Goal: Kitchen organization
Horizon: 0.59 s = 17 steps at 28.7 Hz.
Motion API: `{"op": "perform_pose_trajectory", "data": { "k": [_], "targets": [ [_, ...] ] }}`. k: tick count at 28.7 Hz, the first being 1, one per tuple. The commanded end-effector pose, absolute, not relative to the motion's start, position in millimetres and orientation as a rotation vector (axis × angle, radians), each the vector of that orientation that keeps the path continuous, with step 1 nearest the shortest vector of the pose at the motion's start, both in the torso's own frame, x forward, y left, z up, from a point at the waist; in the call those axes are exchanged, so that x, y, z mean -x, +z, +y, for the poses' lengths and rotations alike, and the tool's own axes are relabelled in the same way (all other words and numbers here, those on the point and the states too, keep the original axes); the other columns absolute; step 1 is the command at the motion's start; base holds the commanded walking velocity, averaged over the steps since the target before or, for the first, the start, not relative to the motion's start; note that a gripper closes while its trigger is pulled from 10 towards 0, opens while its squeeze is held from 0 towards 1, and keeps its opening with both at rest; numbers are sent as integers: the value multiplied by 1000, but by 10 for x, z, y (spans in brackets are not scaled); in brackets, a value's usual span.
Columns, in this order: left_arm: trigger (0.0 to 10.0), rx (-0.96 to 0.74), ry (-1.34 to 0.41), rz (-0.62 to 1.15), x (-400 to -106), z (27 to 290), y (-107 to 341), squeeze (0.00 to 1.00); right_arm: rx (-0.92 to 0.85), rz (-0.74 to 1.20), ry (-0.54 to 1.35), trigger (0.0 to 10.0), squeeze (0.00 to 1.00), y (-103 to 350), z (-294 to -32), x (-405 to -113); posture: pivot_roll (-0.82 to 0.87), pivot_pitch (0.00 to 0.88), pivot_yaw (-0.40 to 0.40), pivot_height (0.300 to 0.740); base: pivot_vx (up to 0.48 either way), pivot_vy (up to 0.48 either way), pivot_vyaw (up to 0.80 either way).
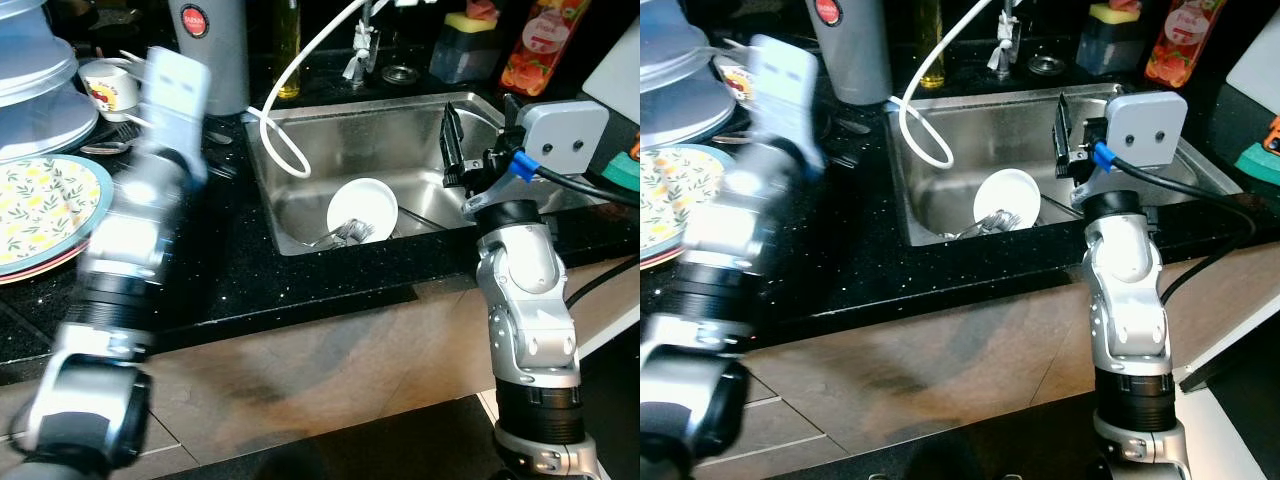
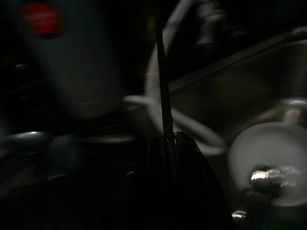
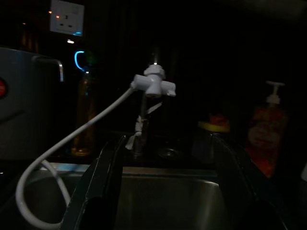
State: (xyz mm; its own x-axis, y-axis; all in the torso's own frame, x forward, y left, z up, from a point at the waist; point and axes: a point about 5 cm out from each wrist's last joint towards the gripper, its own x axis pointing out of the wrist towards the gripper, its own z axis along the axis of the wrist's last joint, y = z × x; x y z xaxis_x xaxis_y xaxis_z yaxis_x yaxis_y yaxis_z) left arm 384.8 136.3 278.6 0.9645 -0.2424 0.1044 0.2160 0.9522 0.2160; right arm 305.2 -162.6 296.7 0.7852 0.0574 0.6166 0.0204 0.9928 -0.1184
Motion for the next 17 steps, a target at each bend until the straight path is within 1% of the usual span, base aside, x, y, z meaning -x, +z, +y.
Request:
{"op": "perform_pose_trajectory", "data": {
  "k": [1, 2, 4, 7, 8, 9, 11, 12, 13, 14, 15, 16, 17],
  "targets": [
    [10000, -194, -293, -185, -3835, 1230, 2893, 0, 120, -662, 17, 10000, 0, 2954, -1639, -3058, 45, 92, 17, 740, 0, 0, 0],
    [10000, -194, -293, -185, -3835, 1230, 2893, 0, 120, -662, 17, 10000, 0, 2954, -1639, -3058, 45, 92, 17, 740, 0, 0, 0],
    [10000, -177, -384, -203, -3802, 1036, 2917, 0, 123, -661, 11, 10000, 0, 2950, -1651, -3049, 41, 94, 18, 740, 0, 0, 0],
    [10000, -120, -526, -141, -3761, 828, 2858, 0, 123, -660, 7, 10000, 0, 2949, -1658, -3042, 40, 99, 24, 740, 0, 0, 0],
    [10000, -102, -542, -98, -3789, 773, 2809, 0, 123, -660, 6, 10000, 0, 2949, -1657, -3041, 43, 103, 22, 740, 0, 0, 0],
    [10000, -102, -542, -98, -3789, 773, 2809, 0, 123, -660, 6, 10000, 0, 2949, -1657, -3041, 43, 103, 22, 740, 0, 0, 0],
    [10000, -82, -554, -14, -3874, 662, 2681, 0, 123, -663, 7, 10000, 0, 2962, -1650, -3040, 46, 124, 31, 740, 0, 0, 0],
    [10000, -82, -554, -14, -3874, 662, 2681, 0, 123, -663, 7, 10000, 0, 2962, -1650, -3040, 46, 124, 31, 740, 0, 0, 0],
    [10000, -101, -553, -25, -3915, 587, 2645, 0, 136, -660, 1, 10000, 0, 2964, -1647, -3039, 38, 133, 38, 740, 0, 0, 0],
    [10000, -109, -613, -130, -3912, 442, 2695, 0, 235, -594, -34, 10000, 0, 2890, -1691, -3097, 32, 136, 47, 740, 0, 0, 0],
    [10000, -97, -640, -166, -3902, 402, 2728, 0, 293, -555, -60, 10000, 0, 2835, -1743, -3135, 20, 137, 56, 740, 0, 0, 0],
    [10000, -97, -640, -166, -3902, 402, 2728, 0, 293, -555, -60, 10000, 0, 2835, -1743, -3135, 20, 137, 56, 740, 0, 0, 0],
    [10000, -59, -634, -188, -3920, 378, 2777, 0, 312, -513, -115, 10000, 0, 2804, -1901, -3170, 10, 145, 69, 740, 0, 0, 0]
  ]
}}
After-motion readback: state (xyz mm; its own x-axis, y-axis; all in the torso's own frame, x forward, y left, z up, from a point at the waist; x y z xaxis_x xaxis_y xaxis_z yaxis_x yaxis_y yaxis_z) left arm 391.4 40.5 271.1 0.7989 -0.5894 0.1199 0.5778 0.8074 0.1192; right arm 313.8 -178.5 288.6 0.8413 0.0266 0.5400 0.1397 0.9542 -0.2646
